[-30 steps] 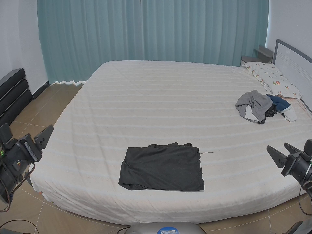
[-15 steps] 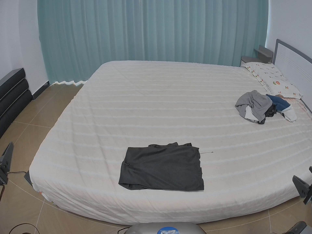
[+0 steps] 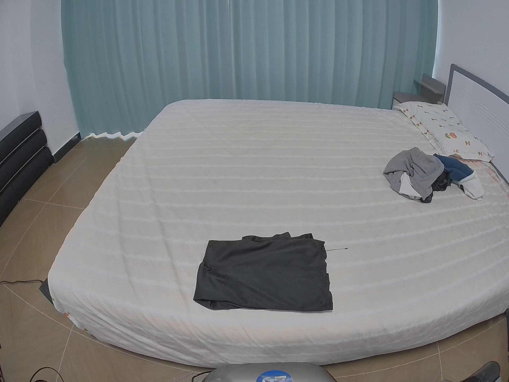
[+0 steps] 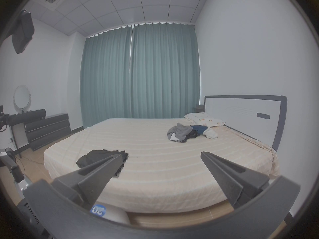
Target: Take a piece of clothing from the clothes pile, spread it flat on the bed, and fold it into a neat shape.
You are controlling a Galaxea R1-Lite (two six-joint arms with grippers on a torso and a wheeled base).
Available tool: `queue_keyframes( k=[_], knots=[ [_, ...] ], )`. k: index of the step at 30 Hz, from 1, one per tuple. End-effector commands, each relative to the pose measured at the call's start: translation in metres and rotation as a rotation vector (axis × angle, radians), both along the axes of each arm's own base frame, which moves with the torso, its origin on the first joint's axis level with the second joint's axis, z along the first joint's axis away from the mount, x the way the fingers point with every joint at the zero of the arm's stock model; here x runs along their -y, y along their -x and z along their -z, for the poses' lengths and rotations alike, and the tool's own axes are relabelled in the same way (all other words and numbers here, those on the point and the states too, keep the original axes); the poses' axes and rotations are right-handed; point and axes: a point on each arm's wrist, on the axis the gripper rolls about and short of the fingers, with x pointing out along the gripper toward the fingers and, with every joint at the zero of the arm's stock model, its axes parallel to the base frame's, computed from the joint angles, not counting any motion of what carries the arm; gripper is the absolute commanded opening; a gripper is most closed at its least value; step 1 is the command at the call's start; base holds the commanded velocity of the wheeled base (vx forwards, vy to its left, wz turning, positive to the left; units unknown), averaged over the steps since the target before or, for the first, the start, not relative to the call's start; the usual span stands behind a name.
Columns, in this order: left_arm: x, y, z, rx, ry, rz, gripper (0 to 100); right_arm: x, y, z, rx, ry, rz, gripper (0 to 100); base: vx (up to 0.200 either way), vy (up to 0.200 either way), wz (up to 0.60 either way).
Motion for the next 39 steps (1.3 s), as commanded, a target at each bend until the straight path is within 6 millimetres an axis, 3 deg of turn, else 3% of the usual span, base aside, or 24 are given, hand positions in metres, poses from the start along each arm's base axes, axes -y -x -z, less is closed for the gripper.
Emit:
queue_keyframes(
  k=[1, 4, 6, 12, 21, 39],
  knots=[
    [0.002, -0.006, 0.021, 0.097, -0.004, 0.059, 100, 0.0, -0.019, 0.021, 0.166, 0.016, 0.0, 100, 0.0, 0.0, 0.0],
    [0.003, -0.015, 0.038, 0.068, -0.01, 0.076, 100, 0.0, -0.034, 0.046, 0.207, 0.064, 0.01, 100, 0.0, 0.0, 0.0],
    [0.003, -0.019, 0.048, 0.036, -0.009, 0.088, 100, 0.0, -0.034, 0.047, 0.187, 0.072, -0.003, 100, 0.0, 0.0, 0.0],
    [0.006, -0.021, 0.05, 0.028, -0.023, 0.243, 100, -0.001, -0.037, 0.064, 0.031, 0.071, -0.055, 100, 0.0, 0.0, 0.0],
    [0.007, -0.024, 0.069, -0.148, 0.024, 0.315, 100, -0.004, -0.037, 0.063, 0.035, 0.09, -0.157, 100, 0.0, 0.0, 0.0],
    [0.012, -0.024, 0.069, -0.142, 0.046, 0.502, 100, -0.002, -0.037, 0.07, -0.023, -0.012, -0.065, 100, 0.0, 0.0, 0.0]
  ],
)
